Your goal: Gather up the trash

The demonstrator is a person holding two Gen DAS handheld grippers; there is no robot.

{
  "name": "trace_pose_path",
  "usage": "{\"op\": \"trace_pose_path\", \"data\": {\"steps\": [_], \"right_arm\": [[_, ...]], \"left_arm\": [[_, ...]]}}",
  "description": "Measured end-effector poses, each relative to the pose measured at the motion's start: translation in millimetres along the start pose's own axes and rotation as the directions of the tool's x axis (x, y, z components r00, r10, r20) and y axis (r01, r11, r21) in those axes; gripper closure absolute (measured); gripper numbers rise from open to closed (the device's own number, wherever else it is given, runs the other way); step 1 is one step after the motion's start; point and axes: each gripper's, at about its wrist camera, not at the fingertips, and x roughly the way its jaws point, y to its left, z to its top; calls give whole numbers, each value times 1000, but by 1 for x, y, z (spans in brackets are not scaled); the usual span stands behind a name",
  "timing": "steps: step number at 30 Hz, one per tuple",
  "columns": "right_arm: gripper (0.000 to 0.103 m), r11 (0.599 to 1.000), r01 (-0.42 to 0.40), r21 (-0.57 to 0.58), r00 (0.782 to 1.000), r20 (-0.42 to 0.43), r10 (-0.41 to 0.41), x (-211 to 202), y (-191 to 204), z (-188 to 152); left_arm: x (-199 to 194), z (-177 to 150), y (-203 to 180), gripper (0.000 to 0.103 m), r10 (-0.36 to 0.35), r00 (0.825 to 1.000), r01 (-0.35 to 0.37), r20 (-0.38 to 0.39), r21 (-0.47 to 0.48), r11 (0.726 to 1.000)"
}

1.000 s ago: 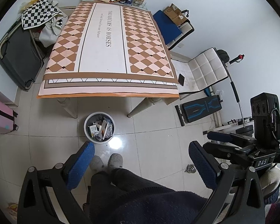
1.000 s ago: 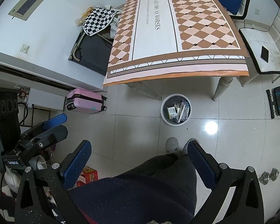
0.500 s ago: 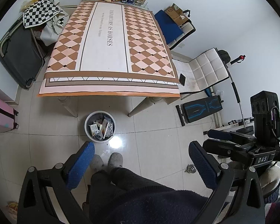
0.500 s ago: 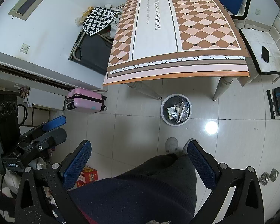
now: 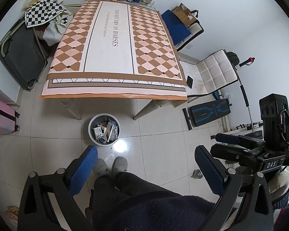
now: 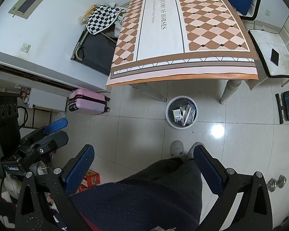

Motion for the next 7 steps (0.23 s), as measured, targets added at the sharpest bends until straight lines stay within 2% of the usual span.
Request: {"op": "trace_pose_path", "data": {"steps": [7], "right_arm": [[0, 1000, -2, -10, 1000, -15, 2, 1, -3, 4]], "left_arm": [[2, -4, 0, 0, -8, 1000, 8, 2, -12, 1000]]}}
